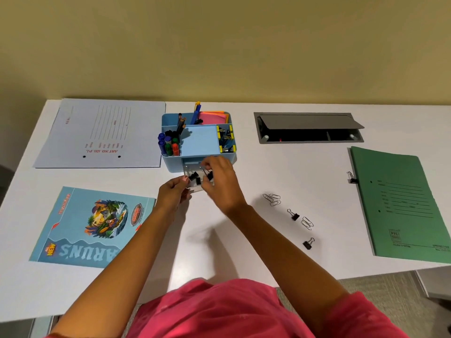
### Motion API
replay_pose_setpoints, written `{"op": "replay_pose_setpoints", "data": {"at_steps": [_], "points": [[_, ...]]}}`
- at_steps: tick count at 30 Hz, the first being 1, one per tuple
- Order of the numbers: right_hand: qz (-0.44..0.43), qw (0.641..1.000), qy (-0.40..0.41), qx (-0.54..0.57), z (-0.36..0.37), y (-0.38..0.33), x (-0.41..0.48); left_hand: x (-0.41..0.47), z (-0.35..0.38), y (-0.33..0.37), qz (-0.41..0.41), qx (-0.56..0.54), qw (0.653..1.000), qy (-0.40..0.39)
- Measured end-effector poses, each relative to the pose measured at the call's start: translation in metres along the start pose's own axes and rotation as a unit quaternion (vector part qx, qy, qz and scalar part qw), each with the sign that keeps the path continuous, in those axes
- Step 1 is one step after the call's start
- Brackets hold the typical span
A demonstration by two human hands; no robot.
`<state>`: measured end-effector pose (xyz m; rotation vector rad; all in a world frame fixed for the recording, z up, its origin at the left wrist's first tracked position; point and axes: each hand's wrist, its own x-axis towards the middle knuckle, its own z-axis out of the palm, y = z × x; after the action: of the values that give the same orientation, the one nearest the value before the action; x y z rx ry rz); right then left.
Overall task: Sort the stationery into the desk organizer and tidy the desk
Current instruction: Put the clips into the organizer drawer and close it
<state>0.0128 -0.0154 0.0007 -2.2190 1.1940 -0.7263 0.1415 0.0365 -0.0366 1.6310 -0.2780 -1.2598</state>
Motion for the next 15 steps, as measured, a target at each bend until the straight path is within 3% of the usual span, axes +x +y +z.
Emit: {"op": "replay_pose_setpoints", "data": {"at_steps": [9,15], "points": [[-0.063,0.996,-0.003,-0.064,0.01,0.017,0.012,-0.001,0.002,0.001,-0.002,-0.003,1.0,0.003],[-0.036,0.988,0.14,-0.045,-0.031,0.078,-0.003,-0.001,0.0,-0.001,-0.011,-0.014,1.0,0.003]]}}
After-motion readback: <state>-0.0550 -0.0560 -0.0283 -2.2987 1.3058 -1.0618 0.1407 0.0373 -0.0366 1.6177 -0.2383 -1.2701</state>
